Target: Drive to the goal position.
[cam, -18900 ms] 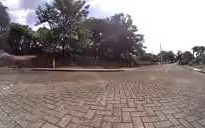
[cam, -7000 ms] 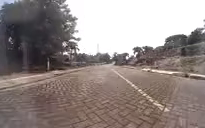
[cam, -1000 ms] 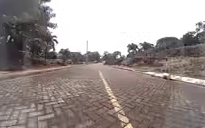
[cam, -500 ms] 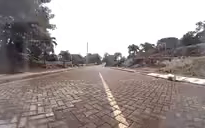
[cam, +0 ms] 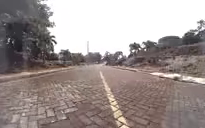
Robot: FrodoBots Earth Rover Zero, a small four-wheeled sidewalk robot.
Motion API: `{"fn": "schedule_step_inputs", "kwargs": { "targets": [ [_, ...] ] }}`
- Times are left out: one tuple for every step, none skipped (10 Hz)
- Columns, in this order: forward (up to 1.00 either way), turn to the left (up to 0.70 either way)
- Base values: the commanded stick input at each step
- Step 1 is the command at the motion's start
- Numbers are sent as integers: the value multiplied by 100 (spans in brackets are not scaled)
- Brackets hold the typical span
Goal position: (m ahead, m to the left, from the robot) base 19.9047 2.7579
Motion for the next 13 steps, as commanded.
{"fn": "schedule_step_inputs", "kwargs": {
  "targets": [
    [70,0],
    [70,0],
    [70,0],
    [70,0],
    [70,0],
    [70,0],
    [70,0],
    [70,0],
    [70,0],
    [70,0],
    [70,0],
    [70,0],
    [70,0]
  ]
}}
